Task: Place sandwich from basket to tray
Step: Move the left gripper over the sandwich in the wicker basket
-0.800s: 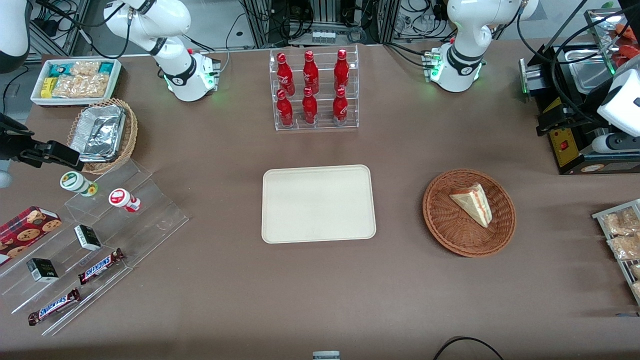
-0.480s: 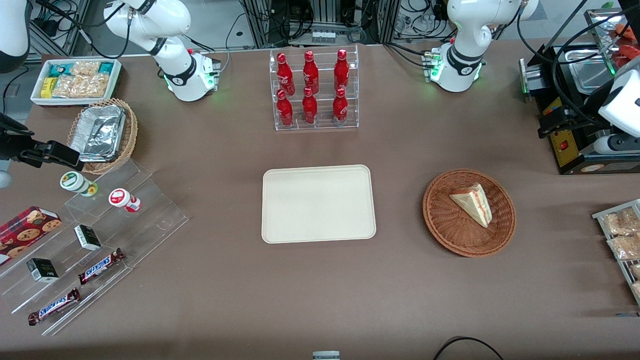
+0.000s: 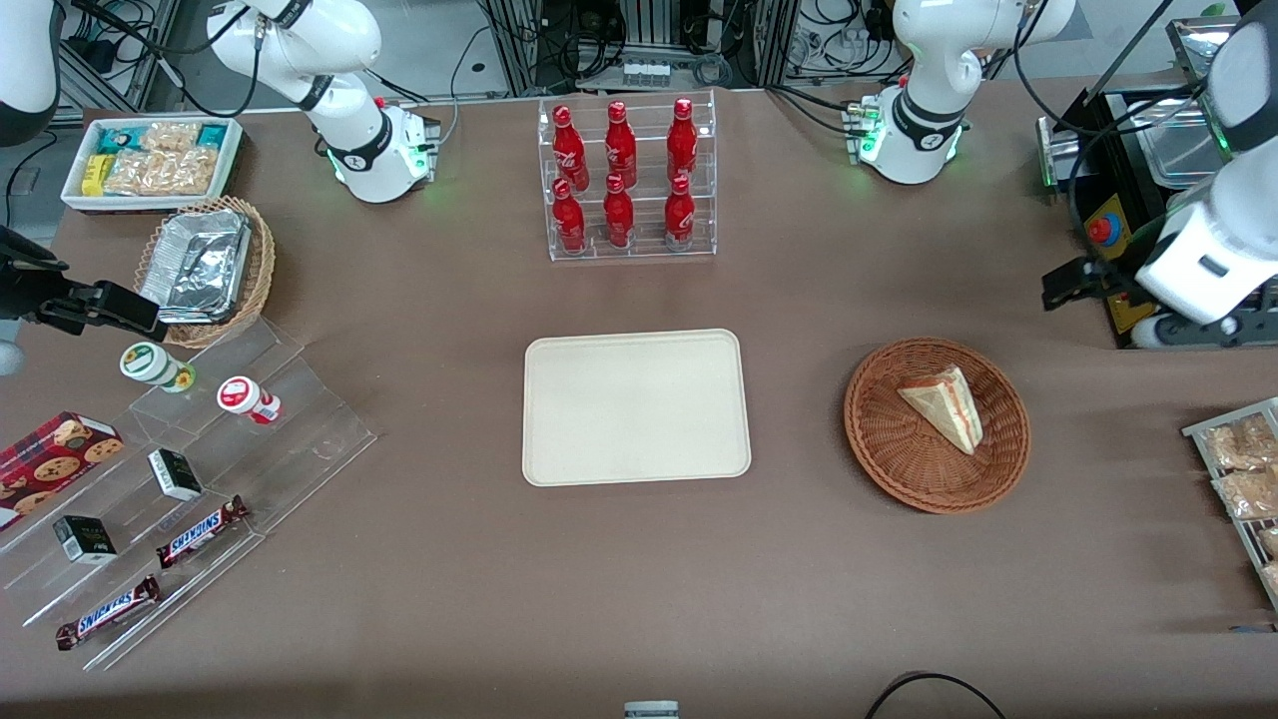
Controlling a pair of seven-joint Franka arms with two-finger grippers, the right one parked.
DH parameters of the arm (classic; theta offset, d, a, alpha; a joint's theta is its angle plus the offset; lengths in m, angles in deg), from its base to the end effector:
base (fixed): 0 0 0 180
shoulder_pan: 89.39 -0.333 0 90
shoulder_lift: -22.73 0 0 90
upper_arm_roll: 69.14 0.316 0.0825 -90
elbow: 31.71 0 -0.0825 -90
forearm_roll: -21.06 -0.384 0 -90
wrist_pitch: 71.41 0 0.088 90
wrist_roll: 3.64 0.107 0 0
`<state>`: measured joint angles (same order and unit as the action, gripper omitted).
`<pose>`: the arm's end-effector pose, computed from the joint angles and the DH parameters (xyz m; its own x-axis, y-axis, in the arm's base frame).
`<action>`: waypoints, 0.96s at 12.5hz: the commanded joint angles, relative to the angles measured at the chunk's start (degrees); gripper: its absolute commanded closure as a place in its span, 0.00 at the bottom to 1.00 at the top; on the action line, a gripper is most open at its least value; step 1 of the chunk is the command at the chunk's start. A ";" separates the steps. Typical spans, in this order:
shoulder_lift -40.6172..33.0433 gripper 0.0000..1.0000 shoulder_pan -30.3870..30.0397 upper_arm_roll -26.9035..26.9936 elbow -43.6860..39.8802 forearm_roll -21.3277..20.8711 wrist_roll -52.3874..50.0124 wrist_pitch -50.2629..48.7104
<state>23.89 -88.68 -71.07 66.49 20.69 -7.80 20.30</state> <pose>0.5536 -0.0247 0.5485 0.9908 0.0267 -0.1323 0.0248 -0.9996 -0.0153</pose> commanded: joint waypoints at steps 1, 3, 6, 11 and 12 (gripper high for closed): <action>-0.90 0.00 0.26 -0.09 7.94 -0.86 0.82 7.83; 0.06 0.00 0.26 -0.09 12.95 -0.86 0.74 14.59; 1.29 0.00 0.26 0.00 19.20 -0.86 0.74 23.57; 4.37 0.00 0.34 -0.09 22.82 -0.86 -1.80 30.98; 4.72 0.00 0.43 -0.09 22.91 -0.86 -2.86 31.24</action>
<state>28.66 -88.65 -71.10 88.95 20.63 -8.38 50.48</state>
